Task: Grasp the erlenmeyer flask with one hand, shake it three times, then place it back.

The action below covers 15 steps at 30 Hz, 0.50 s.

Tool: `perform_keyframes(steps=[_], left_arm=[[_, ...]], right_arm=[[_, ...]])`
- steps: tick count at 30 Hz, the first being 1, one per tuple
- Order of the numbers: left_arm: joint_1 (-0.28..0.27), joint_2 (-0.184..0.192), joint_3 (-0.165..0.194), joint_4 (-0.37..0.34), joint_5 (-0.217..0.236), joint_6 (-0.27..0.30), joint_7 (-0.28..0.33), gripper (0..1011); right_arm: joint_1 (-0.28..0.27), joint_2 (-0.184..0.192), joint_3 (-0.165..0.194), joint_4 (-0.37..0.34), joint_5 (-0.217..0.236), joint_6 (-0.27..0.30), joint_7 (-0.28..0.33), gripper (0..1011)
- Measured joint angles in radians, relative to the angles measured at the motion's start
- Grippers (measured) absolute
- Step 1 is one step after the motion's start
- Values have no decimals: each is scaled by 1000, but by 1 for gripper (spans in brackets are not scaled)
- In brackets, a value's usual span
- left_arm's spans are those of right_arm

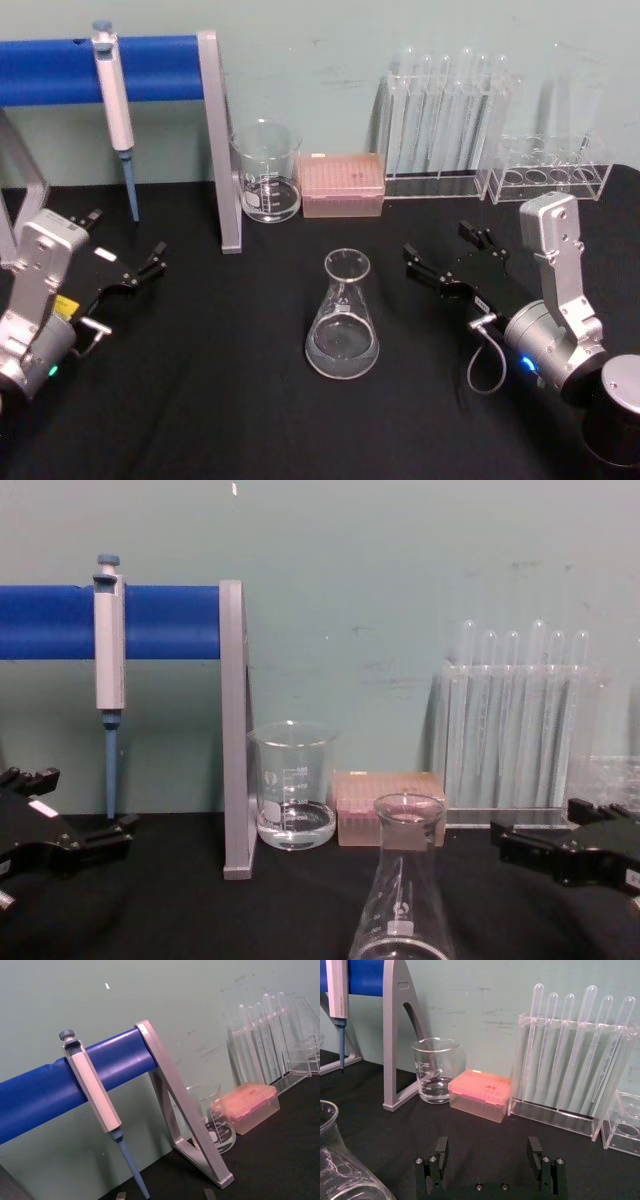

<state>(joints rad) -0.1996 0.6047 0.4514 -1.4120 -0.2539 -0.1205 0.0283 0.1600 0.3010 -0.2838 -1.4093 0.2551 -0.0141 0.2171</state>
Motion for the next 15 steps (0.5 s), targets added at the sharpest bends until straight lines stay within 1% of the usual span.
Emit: perform_keyframes(steps=[15], left_arm=[[0, 0, 0, 0, 0, 0, 0, 1001]], right_arm=[[0, 0, 0, 0, 0, 0, 0, 1000]])
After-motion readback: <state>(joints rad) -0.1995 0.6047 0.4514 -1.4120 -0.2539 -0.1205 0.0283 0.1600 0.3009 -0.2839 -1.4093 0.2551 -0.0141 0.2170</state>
